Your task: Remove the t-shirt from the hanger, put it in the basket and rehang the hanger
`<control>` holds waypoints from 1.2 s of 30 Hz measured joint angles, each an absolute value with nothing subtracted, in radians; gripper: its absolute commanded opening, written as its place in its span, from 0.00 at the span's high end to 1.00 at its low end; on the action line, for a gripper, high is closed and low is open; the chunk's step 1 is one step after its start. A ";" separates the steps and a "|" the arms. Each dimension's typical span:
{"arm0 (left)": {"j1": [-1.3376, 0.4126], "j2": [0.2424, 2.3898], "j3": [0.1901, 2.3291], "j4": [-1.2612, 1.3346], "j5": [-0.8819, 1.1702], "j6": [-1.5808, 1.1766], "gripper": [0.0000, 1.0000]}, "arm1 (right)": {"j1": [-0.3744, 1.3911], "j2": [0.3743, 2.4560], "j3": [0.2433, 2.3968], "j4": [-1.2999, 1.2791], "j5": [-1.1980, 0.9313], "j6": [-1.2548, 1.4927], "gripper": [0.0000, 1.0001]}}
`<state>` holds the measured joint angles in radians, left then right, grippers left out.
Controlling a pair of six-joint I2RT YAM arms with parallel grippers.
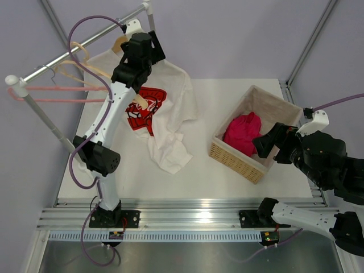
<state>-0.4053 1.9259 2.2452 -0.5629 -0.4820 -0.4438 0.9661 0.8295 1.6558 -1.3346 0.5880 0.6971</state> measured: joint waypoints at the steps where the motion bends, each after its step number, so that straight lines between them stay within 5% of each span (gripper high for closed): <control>1: -0.404 1.927 2.245 -0.563 -0.485 -0.447 0.22 | 0.966 0.832 1.659 -1.334 0.591 0.696 0.01; 4: -0.396 1.928 2.244 -0.562 -0.487 -0.458 0.28 | 0.966 0.840 1.668 -1.334 0.596 0.696 0.01; 8: -0.383 1.928 2.243 -0.558 -0.486 -0.465 0.51 | 0.966 0.847 1.673 -1.334 0.609 0.696 0.00; 22: -0.376 1.926 2.229 -0.548 -0.466 -0.447 0.98 | 0.966 0.874 1.674 -1.335 0.611 0.701 0.00; 36: -0.378 1.846 2.209 -0.561 -0.458 -0.407 1.00 | 0.966 0.871 1.642 -1.330 0.608 0.699 0.01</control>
<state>-0.3779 1.8462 2.2089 -0.5613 -0.4583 -0.4068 0.9661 0.8707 1.6417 -1.3300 0.6079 0.6991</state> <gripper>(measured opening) 0.171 0.993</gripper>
